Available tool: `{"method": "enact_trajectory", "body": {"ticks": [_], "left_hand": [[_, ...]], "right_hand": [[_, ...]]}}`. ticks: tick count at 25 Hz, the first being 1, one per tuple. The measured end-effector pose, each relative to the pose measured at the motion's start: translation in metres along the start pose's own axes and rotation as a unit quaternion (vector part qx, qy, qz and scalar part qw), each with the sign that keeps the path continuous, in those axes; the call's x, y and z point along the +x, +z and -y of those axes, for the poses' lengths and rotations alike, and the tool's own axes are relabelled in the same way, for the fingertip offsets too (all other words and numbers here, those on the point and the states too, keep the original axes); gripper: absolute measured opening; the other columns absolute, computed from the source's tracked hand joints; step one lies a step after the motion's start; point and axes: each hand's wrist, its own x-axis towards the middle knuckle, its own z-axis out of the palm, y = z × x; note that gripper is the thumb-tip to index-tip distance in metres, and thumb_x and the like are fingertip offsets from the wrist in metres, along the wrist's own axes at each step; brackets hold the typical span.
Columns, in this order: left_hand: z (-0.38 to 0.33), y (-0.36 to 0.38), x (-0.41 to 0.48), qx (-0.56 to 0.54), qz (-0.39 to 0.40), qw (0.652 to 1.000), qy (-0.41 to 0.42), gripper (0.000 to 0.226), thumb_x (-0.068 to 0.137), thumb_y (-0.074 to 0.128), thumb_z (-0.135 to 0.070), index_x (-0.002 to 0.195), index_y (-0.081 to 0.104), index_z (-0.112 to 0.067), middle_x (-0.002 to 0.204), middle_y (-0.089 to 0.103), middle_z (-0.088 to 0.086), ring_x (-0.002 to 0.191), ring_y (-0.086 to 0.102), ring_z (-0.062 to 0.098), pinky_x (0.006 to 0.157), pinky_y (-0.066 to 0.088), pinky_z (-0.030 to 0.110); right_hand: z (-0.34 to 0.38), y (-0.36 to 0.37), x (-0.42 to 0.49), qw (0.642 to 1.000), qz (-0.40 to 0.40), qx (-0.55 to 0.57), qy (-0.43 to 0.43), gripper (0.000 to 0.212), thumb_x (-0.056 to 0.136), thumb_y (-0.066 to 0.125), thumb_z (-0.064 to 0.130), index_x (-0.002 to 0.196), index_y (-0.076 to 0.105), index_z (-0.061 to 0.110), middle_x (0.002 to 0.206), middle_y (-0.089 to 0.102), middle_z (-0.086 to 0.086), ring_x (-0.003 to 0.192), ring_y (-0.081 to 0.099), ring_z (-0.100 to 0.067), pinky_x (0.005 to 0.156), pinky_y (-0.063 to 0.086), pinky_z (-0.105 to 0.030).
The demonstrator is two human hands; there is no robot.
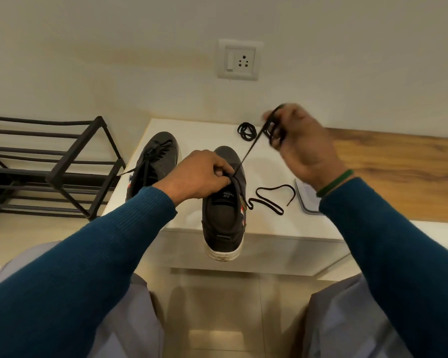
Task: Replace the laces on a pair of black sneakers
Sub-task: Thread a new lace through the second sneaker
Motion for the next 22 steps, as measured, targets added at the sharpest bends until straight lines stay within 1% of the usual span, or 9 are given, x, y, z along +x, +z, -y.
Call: {"method": "enact_trajectory", "body": {"ticks": [2, 4, 6, 8, 10, 12, 15, 18, 22], "left_hand": [[0.000, 0.001, -0.001, -0.014, 0.002, 1.000, -0.007, 0.024, 0.086, 0.073, -0.026, 0.109, 0.075, -0.034, 0.085, 0.067, -0.020, 0.077, 0.061, -0.004, 0.071, 0.041, 0.007], [0.000, 0.002, -0.002, -0.019, 0.005, 1.000, -0.007, 0.024, 0.086, 0.072, -0.025, 0.109, 0.076, -0.033, 0.083, 0.068, -0.016, 0.076, 0.062, 0.000, 0.073, 0.044, 0.010], [-0.001, 0.002, -0.002, -0.021, 0.006, 1.000, -0.010, 0.024, 0.087, 0.072, -0.025, 0.109, 0.075, -0.033, 0.082, 0.068, -0.015, 0.075, 0.062, 0.000, 0.073, 0.046, 0.012], [-0.002, 0.002, -0.002, -0.016, 0.002, 1.000, -0.012, 0.023, 0.087, 0.072, -0.026, 0.109, 0.074, -0.034, 0.082, 0.065, -0.017, 0.075, 0.060, 0.000, 0.071, 0.044, 0.012], [-0.003, 0.002, -0.003, -0.004, -0.001, 1.000, -0.011, 0.024, 0.087, 0.072, -0.027, 0.110, 0.074, -0.034, 0.083, 0.064, -0.020, 0.079, 0.059, -0.001, 0.076, 0.047, 0.016], [-0.003, 0.001, -0.003, -0.001, 0.003, 1.000, -0.012, 0.025, 0.086, 0.073, -0.028, 0.110, 0.075, -0.033, 0.091, 0.065, -0.021, 0.085, 0.060, -0.001, 0.086, 0.051, 0.022], [-0.004, -0.001, -0.002, -0.004, 0.009, 1.000, -0.021, 0.026, 0.085, 0.074, -0.031, 0.111, 0.075, -0.034, 0.110, 0.070, -0.014, 0.100, 0.062, 0.005, 0.097, 0.050, 0.032], [-0.004, -0.001, -0.002, 0.019, 0.000, 1.000, -0.022, 0.026, 0.085, 0.071, -0.030, 0.111, 0.075, -0.033, 0.113, 0.071, -0.012, 0.105, 0.063, 0.009, 0.100, 0.051, 0.036], [-0.004, 0.001, 0.000, 0.015, 0.004, 1.000, -0.021, 0.026, 0.085, 0.070, -0.023, 0.109, 0.076, -0.028, 0.110, 0.073, -0.009, 0.101, 0.065, 0.008, 0.095, 0.054, 0.031]], "right_hand": [[0.018, -0.017, 0.009, 0.961, -0.102, 0.258, -0.014, 0.022, 0.103, 0.051, 0.027, 0.083, 0.057, 0.021, 0.077, 0.064, 0.002, 0.069, 0.054, -0.011, 0.071, 0.043, -0.030], [0.011, -0.022, 0.008, 0.965, -0.155, 0.208, 0.045, 0.023, 0.102, 0.052, 0.033, 0.084, 0.054, 0.018, 0.062, 0.046, 0.003, 0.062, 0.049, -0.015, 0.071, 0.049, -0.033], [-0.007, -0.013, 0.001, 0.976, -0.111, -0.076, 0.173, 0.030, 0.098, 0.060, 0.039, 0.091, 0.051, 0.011, 0.063, 0.040, 0.001, 0.057, 0.040, -0.015, 0.054, 0.047, -0.029], [-0.027, 0.001, -0.007, 0.860, 0.054, -0.460, 0.214, 0.042, 0.092, 0.066, 0.047, 0.097, 0.056, 0.007, 0.078, 0.055, -0.002, 0.065, 0.048, -0.015, 0.056, 0.043, -0.029], [-0.040, 0.010, -0.010, 0.742, 0.193, -0.617, 0.179, 0.033, 0.092, 0.067, 0.045, 0.096, 0.068, 0.012, 0.086, 0.064, 0.000, 0.079, 0.057, -0.017, 0.063, 0.043, -0.028], [-0.038, 0.008, -0.010, 0.793, 0.208, -0.560, 0.119, 0.022, 0.096, 0.063, 0.034, 0.093, 0.072, 0.014, 0.085, 0.068, 0.004, 0.082, 0.060, -0.016, 0.068, 0.047, -0.027], [-0.016, -0.001, -0.008, 0.986, 0.036, -0.160, 0.006, 0.020, 0.100, 0.050, 0.014, 0.085, 0.064, 0.015, 0.086, 0.068, 0.007, 0.081, 0.061, -0.009, 0.069, 0.048, -0.024], [-0.017, 0.004, -0.009, 0.993, -0.085, 0.055, 0.056, 0.024, 0.105, 0.041, 0.017, 0.087, 0.056, 0.017, 0.085, 0.064, -0.003, 0.082, 0.063, -0.018, 0.074, 0.049, -0.037], [-0.034, 0.012, -0.020, 0.924, -0.016, -0.211, 0.318, 0.025, 0.106, 0.043, 0.025, 0.091, 0.056, 0.009, 0.080, 0.063, -0.009, 0.058, 0.060, -0.018, 0.050, 0.052, -0.029]]}}
